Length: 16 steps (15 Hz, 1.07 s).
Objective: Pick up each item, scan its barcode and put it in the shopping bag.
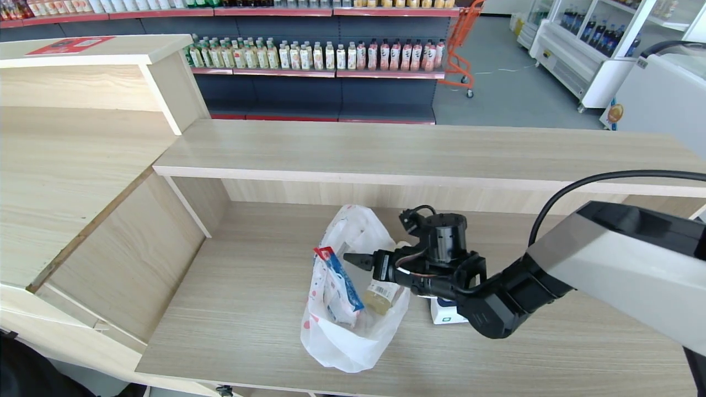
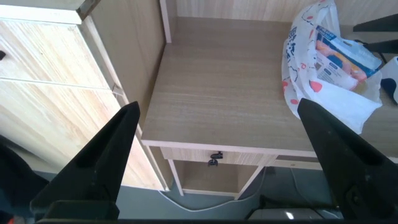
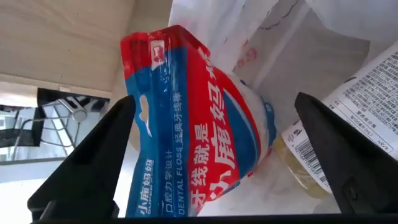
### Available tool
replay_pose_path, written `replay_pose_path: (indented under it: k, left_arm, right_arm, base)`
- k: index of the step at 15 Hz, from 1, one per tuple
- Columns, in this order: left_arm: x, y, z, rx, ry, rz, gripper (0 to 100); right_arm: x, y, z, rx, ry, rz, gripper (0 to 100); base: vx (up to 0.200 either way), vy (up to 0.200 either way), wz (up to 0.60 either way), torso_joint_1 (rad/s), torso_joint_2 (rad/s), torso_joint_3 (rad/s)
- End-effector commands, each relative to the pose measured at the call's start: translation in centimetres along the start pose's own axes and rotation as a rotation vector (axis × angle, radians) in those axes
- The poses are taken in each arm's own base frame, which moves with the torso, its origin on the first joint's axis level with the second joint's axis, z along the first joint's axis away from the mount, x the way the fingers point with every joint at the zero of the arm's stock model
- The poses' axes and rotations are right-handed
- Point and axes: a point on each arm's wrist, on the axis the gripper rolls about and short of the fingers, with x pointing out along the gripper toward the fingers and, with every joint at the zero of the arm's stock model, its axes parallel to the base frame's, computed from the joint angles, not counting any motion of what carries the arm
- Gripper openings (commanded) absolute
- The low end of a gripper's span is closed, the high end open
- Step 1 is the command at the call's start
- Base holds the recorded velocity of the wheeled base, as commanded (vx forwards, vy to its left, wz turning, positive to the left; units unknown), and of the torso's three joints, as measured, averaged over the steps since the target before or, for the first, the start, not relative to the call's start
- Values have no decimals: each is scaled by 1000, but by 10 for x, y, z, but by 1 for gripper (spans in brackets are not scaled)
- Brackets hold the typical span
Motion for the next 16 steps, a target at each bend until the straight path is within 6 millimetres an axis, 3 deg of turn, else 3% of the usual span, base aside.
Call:
replay_pose_path:
  k: [1,4,7,10,13,16]
  left_arm:
    - [0,0,0,0,-1,0,100]
    - [0,0,0,0,-1,0,100]
    - [0,0,0,0,-1,0,100]
    - [0,0,0,0,-1,0,100]
    - [0,0,0,0,-1,0,100]
    - [0,0,0,1,-1,0,100]
  right_arm:
    - [-21,11,20,37,-44,18,100]
    - [-54,16,30,101,-61,15,100]
    - [-135,18,39,76,-70,-50,100]
    - [-237,35,38,-111,-89,-225,100]
    - [-315,43,6,-216,-162,-379,100]
    - [-375,41,-73,-267,-209,-526,100]
  base:
    - [0,0,0,0,0,0]
    - [0,0,0,0,0,0]
    - [0,0,0,0,0,0]
    - [0,0,0,0,0,0]
    - [0,0,0,0,0,0]
    - [0,0,0,0,0,0]
